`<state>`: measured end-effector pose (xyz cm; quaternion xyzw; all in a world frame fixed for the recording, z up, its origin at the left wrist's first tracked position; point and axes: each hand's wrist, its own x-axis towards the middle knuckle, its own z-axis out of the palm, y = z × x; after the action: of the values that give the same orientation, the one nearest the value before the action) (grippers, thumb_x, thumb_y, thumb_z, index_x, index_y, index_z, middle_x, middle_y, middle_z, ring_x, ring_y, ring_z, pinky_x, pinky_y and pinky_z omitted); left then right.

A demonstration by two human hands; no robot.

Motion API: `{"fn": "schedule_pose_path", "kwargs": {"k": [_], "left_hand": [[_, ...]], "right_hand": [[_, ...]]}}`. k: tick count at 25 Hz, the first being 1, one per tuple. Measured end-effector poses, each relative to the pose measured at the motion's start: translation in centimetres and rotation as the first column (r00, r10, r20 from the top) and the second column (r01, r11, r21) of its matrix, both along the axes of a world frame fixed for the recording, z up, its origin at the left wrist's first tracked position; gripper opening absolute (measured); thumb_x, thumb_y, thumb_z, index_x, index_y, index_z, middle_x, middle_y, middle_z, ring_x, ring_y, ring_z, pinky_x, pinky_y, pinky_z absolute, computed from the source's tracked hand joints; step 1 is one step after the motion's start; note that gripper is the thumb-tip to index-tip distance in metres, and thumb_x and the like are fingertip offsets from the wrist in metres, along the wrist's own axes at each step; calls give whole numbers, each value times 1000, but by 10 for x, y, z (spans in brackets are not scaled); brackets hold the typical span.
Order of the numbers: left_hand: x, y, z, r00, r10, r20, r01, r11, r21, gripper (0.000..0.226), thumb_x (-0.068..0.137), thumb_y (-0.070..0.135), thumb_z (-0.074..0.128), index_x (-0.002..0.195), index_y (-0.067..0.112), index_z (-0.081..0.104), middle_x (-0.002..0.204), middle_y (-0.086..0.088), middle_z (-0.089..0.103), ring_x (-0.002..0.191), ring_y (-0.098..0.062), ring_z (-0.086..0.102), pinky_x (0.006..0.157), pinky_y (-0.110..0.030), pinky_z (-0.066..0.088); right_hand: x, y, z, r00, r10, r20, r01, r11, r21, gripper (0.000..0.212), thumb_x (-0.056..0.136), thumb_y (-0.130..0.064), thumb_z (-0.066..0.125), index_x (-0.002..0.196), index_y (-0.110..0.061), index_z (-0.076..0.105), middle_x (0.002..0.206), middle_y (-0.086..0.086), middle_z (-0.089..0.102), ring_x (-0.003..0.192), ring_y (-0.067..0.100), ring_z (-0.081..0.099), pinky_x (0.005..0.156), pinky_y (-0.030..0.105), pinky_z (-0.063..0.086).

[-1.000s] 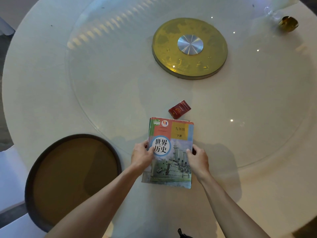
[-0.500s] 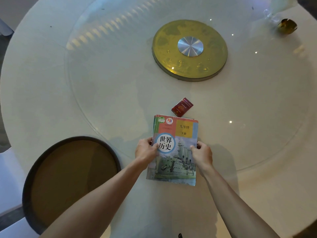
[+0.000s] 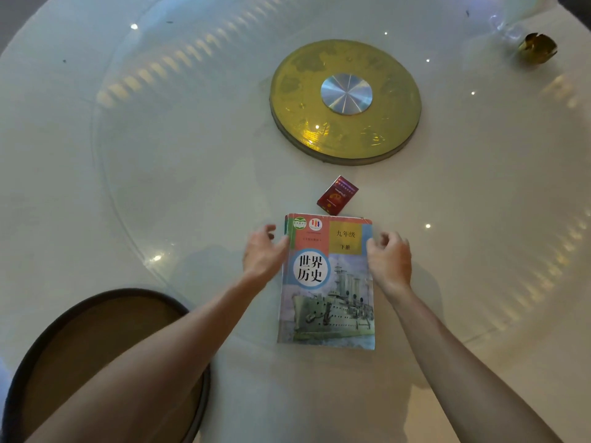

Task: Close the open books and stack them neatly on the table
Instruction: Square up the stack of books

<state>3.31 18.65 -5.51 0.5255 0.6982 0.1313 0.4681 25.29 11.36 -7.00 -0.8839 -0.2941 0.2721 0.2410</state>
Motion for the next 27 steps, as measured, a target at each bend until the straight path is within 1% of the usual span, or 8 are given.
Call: {"fn": "schedule_pose_path", "kwargs": {"k": [2, 4, 7, 11, 13, 18, 24, 27], "left_hand": [[17, 39, 4, 998, -45, 39, 42, 997, 59, 48, 93, 33, 62, 135, 12, 61, 127, -7, 68, 111, -20, 64, 96, -36, 52], [39, 68, 9, 989, -118, 91, 113, 992, 65, 45, 94, 28, 59, 137, 13, 61, 130, -6, 67, 114, -20, 64, 100, -38, 51], [70, 95, 5, 969, -210, 130, 215, 976, -25, 49, 97, 23, 56, 144, 11, 54, 143, -6, 59, 127, -21, 57, 104, -37, 47], [89, 103, -13, 956, -268, 121, 281, 954, -105, 39, 96, 15, 55, 133, 9, 64, 133, -12, 66, 117, -25, 64, 92, -35, 51], [90, 101, -17, 952, -271, 141, 284, 956, -81, 29, 96, 13, 53, 116, 12, 74, 111, -13, 75, 92, -24, 69, 75, -33, 54], [66, 98, -1, 965, -103, 241, 105, 994, 7, 24, 95, 27, 63, 115, 16, 71, 104, -2, 74, 83, -14, 67, 60, -26, 48], [20, 77, 23, 924, 84, 373, -70, 996, -50, 19, 91, 18, 71, 105, 9, 64, 93, -7, 72, 81, -19, 71, 65, -28, 57], [-16, 50, 30, 876, 185, 444, -164, 983, -86, 26, 90, 13, 72, 114, 5, 64, 92, -5, 72, 80, -19, 70, 64, -25, 53]], "right_hand": [[7, 39, 6, 998, 55, -12, -54, 996, 77, 35, 99, -25, 55, 128, -8, 64, 119, 9, 60, 107, 23, 60, 96, 41, 52], [10, 75, 10, 989, 138, -59, -133, 988, 77, 35, 100, -22, 53, 128, -7, 66, 114, 6, 64, 105, 23, 61, 94, 40, 52], [15, 110, 5, 979, 171, -111, -176, 984, -36, 25, 97, -17, 49, 84, -7, 67, 76, 4, 59, 68, 22, 53, 59, 34, 40], [15, 126, 0, 954, 145, -261, -178, 978, -107, 30, 91, -10, 55, 62, -18, 57, 63, 1, 51, 64, 20, 46, 59, 32, 34], [10, 130, 2, 939, 164, -302, -191, 980, -62, 19, 93, -13, 58, 79, -18, 68, 73, -1, 62, 73, 18, 56, 67, 32, 44], [-6, 130, 17, 919, 212, -333, -185, 976, 112, 29, 100, -20, 57, 127, -19, 67, 95, -2, 70, 94, 24, 71, 82, 42, 59], [-42, 116, 46, 846, 263, -463, -193, 962, 193, 33, 99, -12, 62, 131, -17, 66, 98, 8, 73, 82, 21, 73, 59, 30, 58], [-70, 103, 57, 800, 313, -512, -233, 948, 216, 35, 97, -9, 66, 131, -15, 67, 96, 11, 72, 80, 27, 73, 65, 40, 61]]}}
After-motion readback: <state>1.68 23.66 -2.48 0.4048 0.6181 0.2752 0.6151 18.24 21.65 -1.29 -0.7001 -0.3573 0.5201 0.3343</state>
